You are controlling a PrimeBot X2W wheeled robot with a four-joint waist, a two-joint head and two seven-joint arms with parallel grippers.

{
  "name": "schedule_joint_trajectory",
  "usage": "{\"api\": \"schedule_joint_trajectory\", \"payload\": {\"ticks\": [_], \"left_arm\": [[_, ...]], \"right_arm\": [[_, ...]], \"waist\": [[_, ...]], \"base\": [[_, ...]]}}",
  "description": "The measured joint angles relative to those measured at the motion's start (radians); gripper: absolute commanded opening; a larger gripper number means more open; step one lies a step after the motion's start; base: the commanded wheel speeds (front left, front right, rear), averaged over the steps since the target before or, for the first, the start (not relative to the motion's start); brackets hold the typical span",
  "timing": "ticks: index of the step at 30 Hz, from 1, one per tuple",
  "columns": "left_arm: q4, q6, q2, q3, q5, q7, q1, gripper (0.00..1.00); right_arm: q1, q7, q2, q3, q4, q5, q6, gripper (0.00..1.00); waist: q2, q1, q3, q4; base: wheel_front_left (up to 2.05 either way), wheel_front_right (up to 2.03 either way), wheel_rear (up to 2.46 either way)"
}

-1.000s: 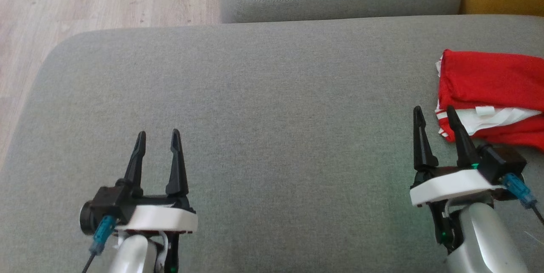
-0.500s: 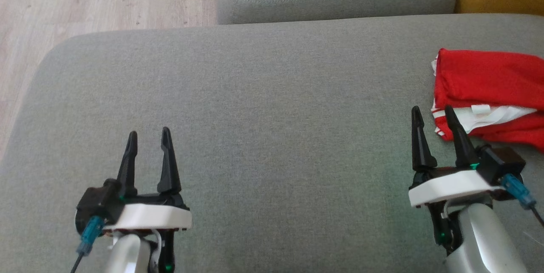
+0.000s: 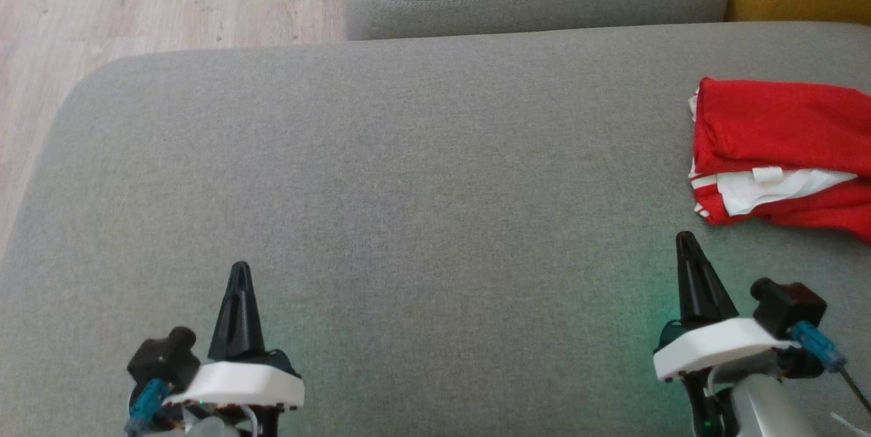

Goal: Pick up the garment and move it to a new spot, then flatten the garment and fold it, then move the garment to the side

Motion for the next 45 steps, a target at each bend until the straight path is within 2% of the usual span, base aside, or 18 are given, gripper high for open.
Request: {"api": "schedule_joint_trajectory", "payload": {"ticks": [45], "left_arm": [[-0.032, -0.028, 0.0, 0.069, -0.428, 0.128, -0.005, 0.0]], "right_arm": [[-0.003, 0.125, 0.001, -0.057, -0.054, 0.49, 0.0, 0.0]], "waist": [[0.0, 0.0001, -0.014, 0.003]], "base": [[0.0, 0.0, 0.0]]}}
